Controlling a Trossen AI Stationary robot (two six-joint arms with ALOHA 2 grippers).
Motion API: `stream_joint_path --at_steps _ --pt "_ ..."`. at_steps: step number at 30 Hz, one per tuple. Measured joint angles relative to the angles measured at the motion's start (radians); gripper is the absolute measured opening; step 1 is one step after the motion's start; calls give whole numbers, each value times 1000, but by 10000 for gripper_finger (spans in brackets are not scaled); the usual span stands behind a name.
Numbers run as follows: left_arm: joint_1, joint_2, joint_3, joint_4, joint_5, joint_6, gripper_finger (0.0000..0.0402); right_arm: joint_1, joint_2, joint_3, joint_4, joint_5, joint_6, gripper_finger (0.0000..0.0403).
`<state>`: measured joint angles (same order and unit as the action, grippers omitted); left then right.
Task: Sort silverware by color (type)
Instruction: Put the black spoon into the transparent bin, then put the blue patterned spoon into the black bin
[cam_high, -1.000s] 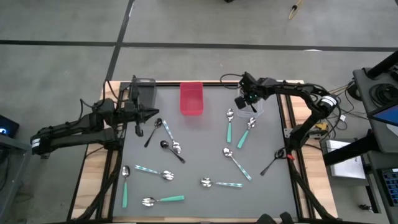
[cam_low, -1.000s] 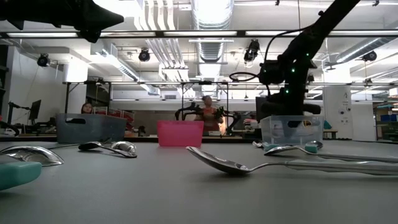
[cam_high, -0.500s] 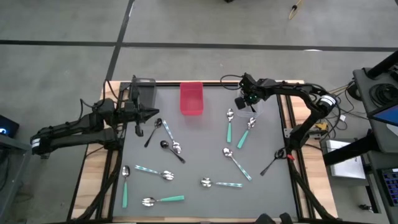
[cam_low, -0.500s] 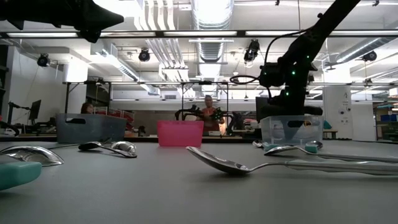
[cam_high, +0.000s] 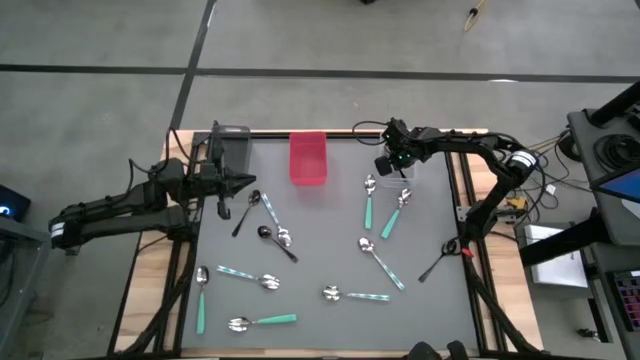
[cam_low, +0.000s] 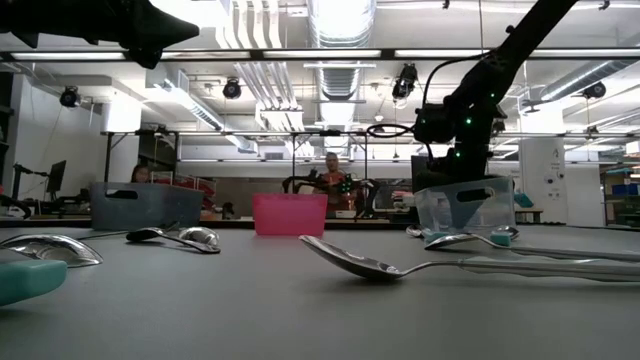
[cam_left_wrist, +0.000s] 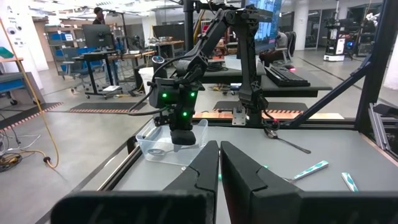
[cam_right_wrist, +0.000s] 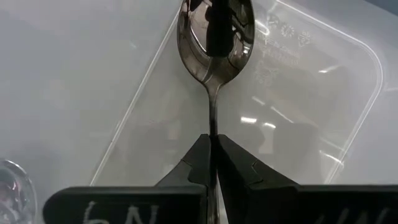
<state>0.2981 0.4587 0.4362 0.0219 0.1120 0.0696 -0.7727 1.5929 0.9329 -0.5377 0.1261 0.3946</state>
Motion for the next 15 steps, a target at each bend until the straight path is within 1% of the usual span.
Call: stream_joint_path --at_steps 4,15 --pt "0 0 0 0 0 0 0 0 0 0 0 1 -1 22" --pt "0 0 0 0 0 0 0 0 0 2 -6 5 -2 75"
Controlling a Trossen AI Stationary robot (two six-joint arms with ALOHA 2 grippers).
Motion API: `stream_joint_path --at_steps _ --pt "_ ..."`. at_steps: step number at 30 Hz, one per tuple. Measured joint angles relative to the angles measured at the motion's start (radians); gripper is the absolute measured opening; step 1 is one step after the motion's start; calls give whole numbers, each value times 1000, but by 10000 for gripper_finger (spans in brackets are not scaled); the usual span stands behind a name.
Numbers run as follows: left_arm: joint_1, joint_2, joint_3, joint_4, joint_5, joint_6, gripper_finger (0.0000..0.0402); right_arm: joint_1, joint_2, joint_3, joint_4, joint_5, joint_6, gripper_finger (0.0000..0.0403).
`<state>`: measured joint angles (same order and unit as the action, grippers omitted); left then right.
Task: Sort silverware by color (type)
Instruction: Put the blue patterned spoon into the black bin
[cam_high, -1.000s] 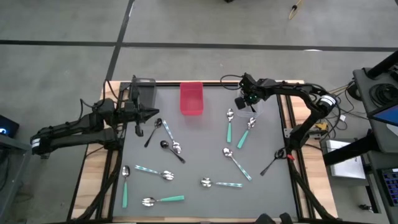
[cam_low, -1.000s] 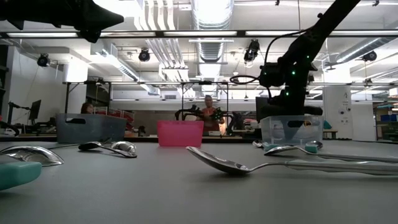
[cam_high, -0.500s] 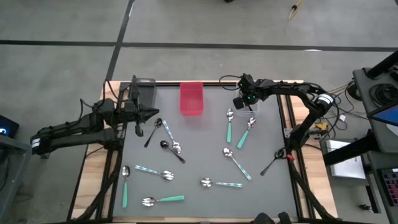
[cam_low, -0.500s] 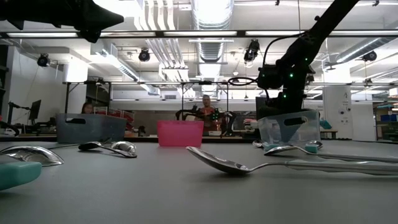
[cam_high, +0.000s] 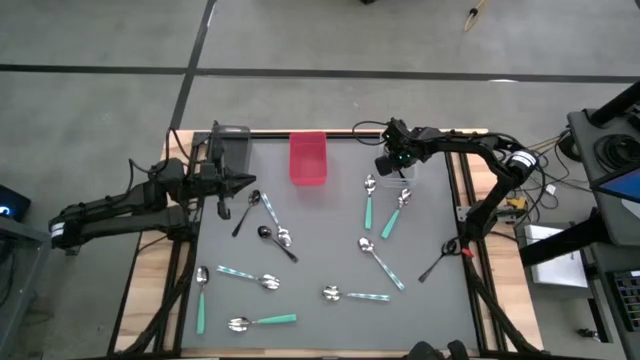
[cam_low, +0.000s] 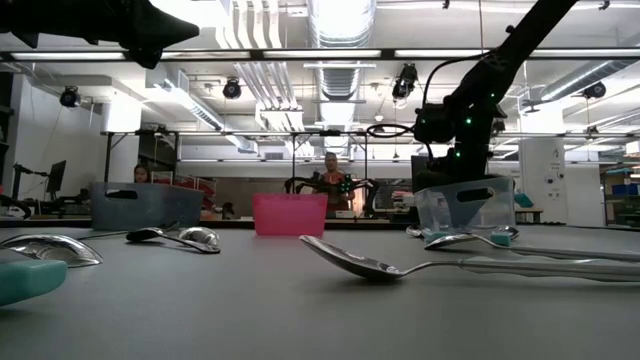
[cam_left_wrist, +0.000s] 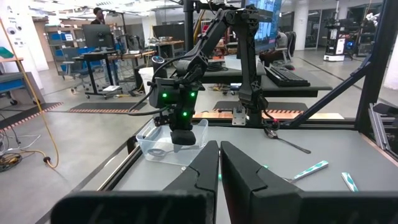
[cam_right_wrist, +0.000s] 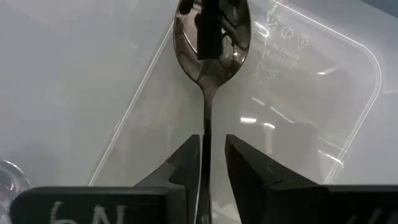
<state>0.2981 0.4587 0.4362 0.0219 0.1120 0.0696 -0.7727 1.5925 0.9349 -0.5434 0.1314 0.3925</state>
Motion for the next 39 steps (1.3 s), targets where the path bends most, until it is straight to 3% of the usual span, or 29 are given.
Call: stream_joint_path --at_steps 11,22,26,33,39 --pt "0 0 3 0 0 0 0 0 -7 93 -86 9 -43 100" --pt "0 6 -6 -32 -1 -47 0 60 -70 180 -196 3 -73 86" --pt "0 25 -21 -77 0 -180 0 129 -156 157 -177 40 -80 76" --pt "-1 82 -40 -152 1 -469 0 292 -320 118 -140 209 -82 68" --pt "-28 156 -40 -167 2 -630 0 417 -434 62 1 236 -105 68"
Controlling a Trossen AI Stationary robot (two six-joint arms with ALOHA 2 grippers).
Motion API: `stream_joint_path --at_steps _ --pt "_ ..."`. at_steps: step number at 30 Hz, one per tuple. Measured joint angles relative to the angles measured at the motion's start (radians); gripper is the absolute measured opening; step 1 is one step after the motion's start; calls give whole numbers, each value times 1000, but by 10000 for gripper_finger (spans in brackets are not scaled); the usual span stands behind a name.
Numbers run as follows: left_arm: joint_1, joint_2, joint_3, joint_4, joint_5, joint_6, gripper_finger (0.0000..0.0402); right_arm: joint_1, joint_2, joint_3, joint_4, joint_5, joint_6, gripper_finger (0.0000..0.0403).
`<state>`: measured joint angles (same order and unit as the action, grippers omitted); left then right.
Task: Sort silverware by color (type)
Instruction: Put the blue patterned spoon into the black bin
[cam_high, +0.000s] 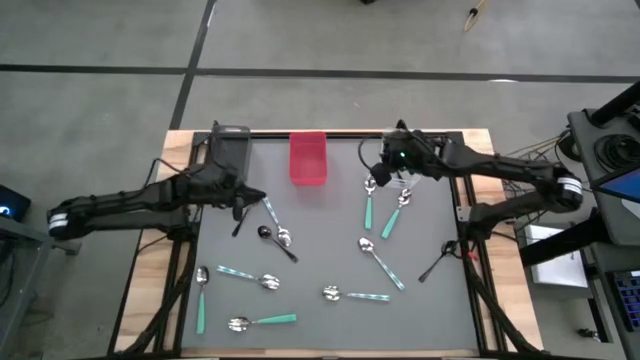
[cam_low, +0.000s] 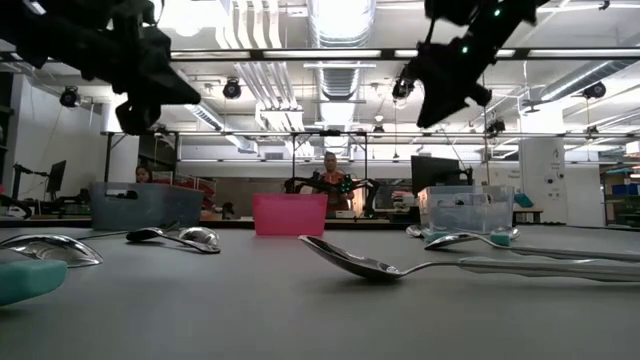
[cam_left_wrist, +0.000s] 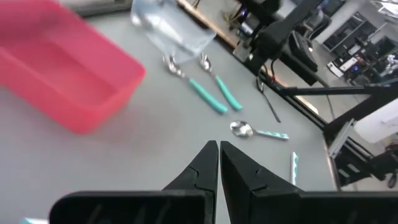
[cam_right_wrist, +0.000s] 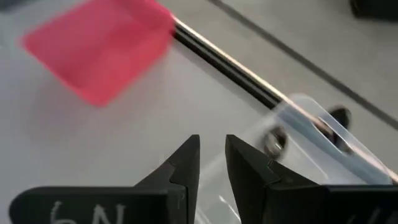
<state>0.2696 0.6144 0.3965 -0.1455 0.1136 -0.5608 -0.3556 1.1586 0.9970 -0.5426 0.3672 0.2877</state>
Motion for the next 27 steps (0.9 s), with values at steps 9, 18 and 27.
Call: stream_joint_path --at_steps 9,18,27 --pt "-173 85 0 4 1 -166 0 106 -53 -51 62 0 -11 65" --pt "-358 125 0 62 -44 -263 0 225 -11 -69 98 1 27 66" --pt "-520 197 1 277 -141 -285 0 400 35 -70 202 0 17 63"
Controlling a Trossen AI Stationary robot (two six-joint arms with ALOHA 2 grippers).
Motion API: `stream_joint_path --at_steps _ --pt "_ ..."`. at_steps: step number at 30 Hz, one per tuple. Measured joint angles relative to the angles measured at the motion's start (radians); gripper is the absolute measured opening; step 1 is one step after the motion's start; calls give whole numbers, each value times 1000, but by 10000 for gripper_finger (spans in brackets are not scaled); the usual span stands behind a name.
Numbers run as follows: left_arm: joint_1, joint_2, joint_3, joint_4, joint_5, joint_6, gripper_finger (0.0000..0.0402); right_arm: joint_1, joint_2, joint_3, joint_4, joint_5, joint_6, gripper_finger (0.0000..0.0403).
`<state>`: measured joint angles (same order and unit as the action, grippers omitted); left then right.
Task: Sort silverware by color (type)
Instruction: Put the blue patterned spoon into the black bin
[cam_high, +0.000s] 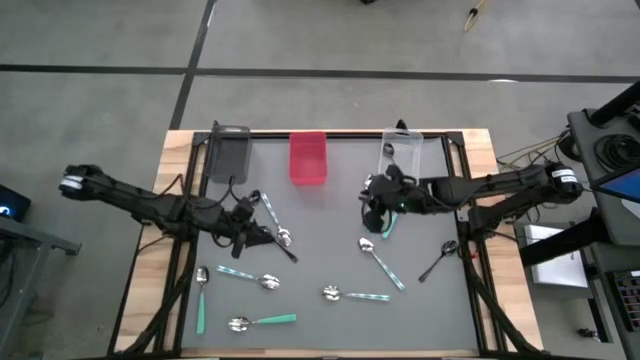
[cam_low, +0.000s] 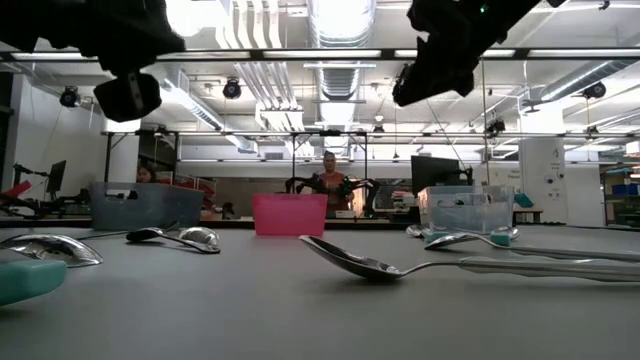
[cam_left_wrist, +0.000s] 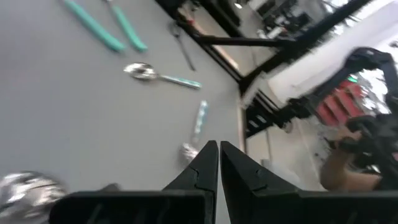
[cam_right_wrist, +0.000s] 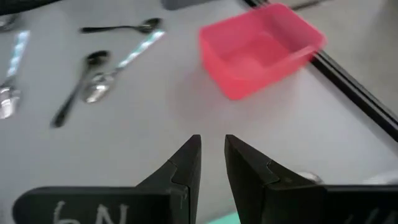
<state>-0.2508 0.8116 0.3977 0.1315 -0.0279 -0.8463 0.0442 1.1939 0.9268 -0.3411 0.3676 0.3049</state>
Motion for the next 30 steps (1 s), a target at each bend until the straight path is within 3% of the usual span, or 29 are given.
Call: stream_joint_path --at_steps 12,20,30 --pt "-92 129 0 239 2 -99 0 135 87 0 98 1 -75 59" --pt "-115 201 0 238 46 -326 0 141 132 0 95 1 -137 58" --pt "-229 266 0 225 96 -512 0 138 144 0 89 -1 -235 58"
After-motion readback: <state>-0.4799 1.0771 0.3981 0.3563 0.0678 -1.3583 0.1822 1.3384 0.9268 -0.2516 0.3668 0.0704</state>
